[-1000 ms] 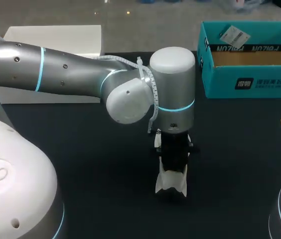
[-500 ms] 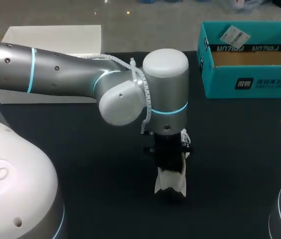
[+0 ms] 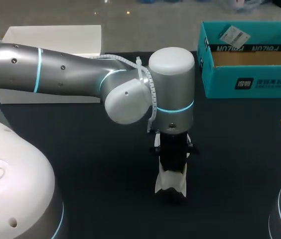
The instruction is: Take the shoe out of the shoebox, open the shoe tongue, remove and reinsert the insole, then place the shoe into the shoebox
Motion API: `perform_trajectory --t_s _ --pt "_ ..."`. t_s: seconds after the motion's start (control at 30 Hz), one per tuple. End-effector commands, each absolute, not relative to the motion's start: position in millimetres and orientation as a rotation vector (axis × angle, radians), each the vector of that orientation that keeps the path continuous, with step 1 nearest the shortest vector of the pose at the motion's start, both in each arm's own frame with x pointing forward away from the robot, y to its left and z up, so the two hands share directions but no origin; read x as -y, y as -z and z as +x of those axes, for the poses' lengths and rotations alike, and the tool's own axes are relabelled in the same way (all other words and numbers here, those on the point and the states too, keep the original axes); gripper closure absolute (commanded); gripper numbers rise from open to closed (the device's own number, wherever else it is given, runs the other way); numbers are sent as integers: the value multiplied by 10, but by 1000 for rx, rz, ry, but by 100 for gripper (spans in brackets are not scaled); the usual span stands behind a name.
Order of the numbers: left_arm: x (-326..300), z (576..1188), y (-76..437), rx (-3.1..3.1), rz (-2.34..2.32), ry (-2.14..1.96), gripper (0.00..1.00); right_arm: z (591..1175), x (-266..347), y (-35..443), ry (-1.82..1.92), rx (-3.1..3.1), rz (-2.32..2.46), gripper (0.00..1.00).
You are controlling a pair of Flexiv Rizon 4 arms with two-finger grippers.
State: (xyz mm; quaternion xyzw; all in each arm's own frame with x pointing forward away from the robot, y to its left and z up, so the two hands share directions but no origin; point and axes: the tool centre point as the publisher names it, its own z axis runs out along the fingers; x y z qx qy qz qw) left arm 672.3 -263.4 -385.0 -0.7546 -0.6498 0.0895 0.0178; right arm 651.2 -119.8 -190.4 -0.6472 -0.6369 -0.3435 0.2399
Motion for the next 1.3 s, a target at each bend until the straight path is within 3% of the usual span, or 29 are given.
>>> perform_trajectory --t_s 0.03,0.6,1.3 --pt "2606 6601 3696 1956 -2378 -260 100 6495 1193 1905 940 1744 -1775 0" --pt "2790 6513 4300 1921 -2321 -290 100 6495 1193 1905 940 1744 -1775 0" --pt "2513 7002 3586 2059 -2432 15 100 6495 1193 1905 940 1744 -1775 0"
